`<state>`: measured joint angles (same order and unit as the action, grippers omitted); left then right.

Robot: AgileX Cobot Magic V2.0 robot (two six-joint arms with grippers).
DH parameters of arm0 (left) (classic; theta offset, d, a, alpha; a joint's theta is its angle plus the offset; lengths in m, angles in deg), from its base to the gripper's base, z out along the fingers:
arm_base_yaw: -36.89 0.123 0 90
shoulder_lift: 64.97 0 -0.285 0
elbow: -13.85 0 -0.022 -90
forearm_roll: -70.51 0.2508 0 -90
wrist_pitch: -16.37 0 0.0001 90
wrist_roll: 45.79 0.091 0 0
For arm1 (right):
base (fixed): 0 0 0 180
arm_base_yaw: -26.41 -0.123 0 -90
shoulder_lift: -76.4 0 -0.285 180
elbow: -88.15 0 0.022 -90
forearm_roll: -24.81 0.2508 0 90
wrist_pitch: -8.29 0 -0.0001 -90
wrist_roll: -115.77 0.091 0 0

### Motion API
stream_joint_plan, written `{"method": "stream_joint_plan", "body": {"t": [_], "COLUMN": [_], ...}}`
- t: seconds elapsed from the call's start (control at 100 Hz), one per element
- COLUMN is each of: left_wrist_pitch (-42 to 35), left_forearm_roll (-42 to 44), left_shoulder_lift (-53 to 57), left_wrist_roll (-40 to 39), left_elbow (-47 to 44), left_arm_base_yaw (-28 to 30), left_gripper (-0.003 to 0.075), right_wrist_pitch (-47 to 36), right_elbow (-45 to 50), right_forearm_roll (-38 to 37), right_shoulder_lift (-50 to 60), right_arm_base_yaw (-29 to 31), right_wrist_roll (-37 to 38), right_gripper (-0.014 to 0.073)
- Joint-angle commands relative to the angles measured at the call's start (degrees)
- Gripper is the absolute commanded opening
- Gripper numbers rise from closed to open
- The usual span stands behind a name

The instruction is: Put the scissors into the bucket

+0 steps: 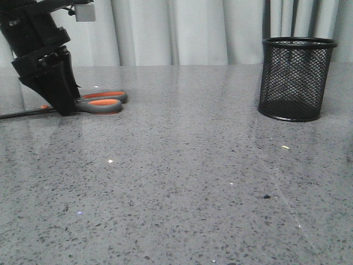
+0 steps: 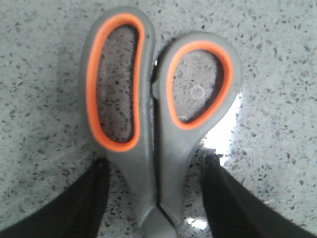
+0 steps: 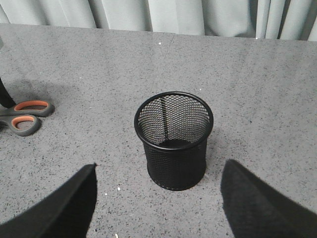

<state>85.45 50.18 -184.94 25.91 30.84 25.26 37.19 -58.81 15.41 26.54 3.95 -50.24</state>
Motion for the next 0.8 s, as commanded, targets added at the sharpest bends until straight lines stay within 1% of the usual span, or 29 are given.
{"method": "stream_joint_plan", "body": {"t": [0.0,0.18,0.22,0.33,0.4,0.6,0.7,0.79], "left_wrist_pitch": [1.1,2.5,2.8,2.8,2.2,-1.3,-5.1,-9.1], "left_forearm_roll": [-2.2,-2.3,-2.3,-2.4,-3.2,-7.1,-8.8,-8.8], "left_shoulder_lift": [2.1,2.2,2.4,2.9,3.7,8.8,12.1,15.9], "left_wrist_roll": [-0.1,-0.1,-0.2,-0.2,-0.2,-0.3,-0.3,-0.3], "left_elbow": [1.3,1.3,1.3,1.3,1.3,1.3,1.3,1.3], "left_arm_base_yaw": [0.1,0.1,0.1,0.1,0.1,-0.2,-1.5,-4.1], "left_gripper": [0.0305,0.0139,0.0111,0.0064,0.0050,0.0051,0.0051,0.0051], "right_wrist_pitch": [-3.1,-2.1,-2.1,-2.1,-2.1,-3.0,-6.2,-10.4], "right_elbow": [-2.0,-2.0,-2.0,-2.0,-2.0,-2.0,-2.0,-2.1], "right_forearm_roll": [-0.5,-0.5,-0.5,-0.5,-0.5,0.6,2.3,4.6], "right_shoulder_lift": [0.0,0.0,0.0,0.0,0.0,0.0,0.0,0.0], "right_arm_base_yaw": [0.0,0.0,0.0,0.0,0.0,0.0,-0.6,-2.2], "right_wrist_roll": [-0.7,-0.7,-0.7,-0.7,-0.7,-0.7,-0.7,-0.9], "right_gripper": [0.0475,0.0475,0.0475,0.0475,0.0475,0.0475,0.0475,0.0475]}}
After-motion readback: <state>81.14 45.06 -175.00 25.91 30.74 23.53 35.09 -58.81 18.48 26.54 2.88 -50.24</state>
